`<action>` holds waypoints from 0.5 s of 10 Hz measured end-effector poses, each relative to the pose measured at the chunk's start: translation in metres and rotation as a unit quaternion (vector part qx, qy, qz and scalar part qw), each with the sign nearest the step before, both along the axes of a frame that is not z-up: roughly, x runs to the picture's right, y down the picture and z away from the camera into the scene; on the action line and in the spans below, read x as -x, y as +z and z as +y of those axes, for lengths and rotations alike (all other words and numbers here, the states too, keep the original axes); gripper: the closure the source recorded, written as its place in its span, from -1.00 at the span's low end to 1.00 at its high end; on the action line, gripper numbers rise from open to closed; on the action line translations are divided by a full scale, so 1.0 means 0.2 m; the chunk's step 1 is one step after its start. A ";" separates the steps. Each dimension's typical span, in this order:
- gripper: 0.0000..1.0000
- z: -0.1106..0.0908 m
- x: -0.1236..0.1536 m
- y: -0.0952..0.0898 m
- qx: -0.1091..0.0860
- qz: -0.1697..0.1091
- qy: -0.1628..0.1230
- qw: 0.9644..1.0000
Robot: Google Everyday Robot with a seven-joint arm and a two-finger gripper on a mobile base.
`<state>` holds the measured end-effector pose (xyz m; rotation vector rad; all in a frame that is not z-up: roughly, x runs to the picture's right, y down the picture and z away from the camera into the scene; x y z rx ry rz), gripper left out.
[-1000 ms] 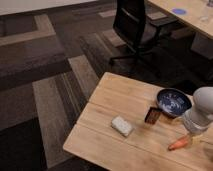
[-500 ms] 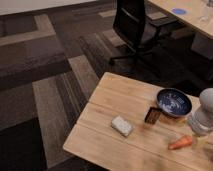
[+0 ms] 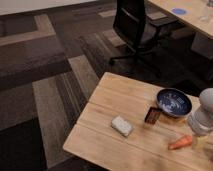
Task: Place the pepper in the ceramic cup
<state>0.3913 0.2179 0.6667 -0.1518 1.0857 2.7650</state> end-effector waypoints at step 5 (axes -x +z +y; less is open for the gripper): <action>-0.30 0.01 -0.02 0.03 0.005 0.003 -0.011 1.000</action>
